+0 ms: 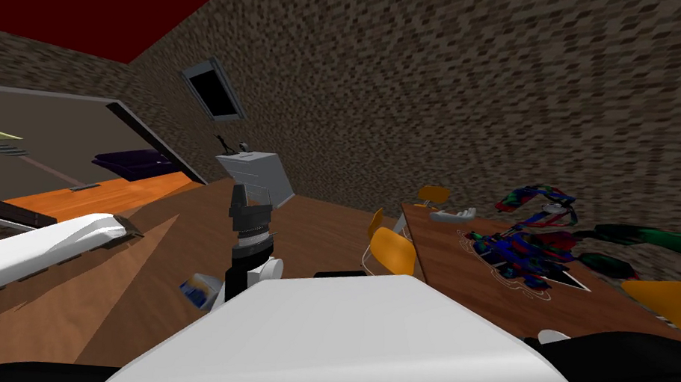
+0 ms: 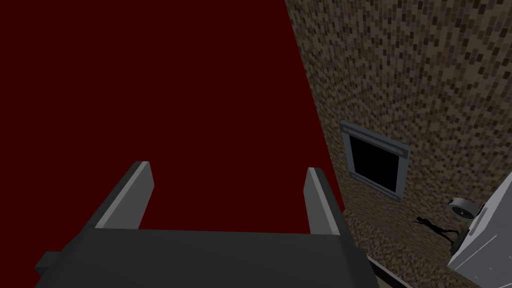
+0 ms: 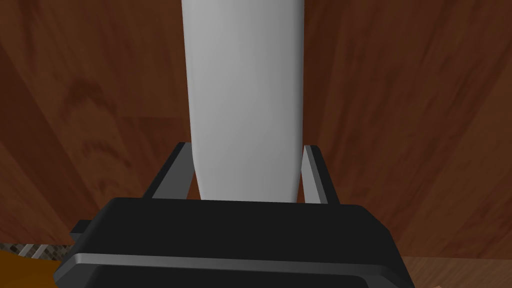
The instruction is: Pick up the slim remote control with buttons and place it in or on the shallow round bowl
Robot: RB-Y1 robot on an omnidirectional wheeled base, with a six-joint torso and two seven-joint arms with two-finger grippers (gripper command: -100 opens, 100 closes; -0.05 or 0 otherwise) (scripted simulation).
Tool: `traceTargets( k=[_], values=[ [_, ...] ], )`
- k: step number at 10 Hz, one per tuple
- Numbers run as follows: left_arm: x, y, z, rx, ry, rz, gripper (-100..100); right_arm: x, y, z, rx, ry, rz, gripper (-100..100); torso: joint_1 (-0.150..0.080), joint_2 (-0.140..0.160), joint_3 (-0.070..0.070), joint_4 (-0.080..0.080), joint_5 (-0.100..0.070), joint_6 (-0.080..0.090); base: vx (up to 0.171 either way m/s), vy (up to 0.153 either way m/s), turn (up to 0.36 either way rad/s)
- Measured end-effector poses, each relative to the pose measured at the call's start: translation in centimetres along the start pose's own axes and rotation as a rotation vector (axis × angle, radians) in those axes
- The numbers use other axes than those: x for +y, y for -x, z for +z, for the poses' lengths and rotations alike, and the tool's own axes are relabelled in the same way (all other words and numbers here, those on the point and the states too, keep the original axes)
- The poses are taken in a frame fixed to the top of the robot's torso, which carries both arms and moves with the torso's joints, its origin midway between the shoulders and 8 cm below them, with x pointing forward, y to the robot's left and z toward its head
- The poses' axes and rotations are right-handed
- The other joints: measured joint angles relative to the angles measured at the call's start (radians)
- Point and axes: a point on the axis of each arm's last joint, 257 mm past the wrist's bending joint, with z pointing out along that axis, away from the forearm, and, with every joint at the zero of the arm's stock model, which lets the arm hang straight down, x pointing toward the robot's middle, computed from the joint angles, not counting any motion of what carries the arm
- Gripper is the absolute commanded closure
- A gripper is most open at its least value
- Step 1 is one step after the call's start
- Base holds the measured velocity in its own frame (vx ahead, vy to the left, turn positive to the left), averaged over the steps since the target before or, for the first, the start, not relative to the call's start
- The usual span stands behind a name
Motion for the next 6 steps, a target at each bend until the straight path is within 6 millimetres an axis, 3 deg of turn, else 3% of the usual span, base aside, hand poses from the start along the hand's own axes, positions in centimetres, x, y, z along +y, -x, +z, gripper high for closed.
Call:
traceTargets(
  k=[6],
  values=[
    [0.0,0.0,0.0,0.0,0.0,0.0,0,-0.2,-2.0,-0.7,-0.007,-0.008,0.055,100,0.001,0.001,0.001,0.001,0.001,0.0,-0.042,0.041,0.093]
  ],
)
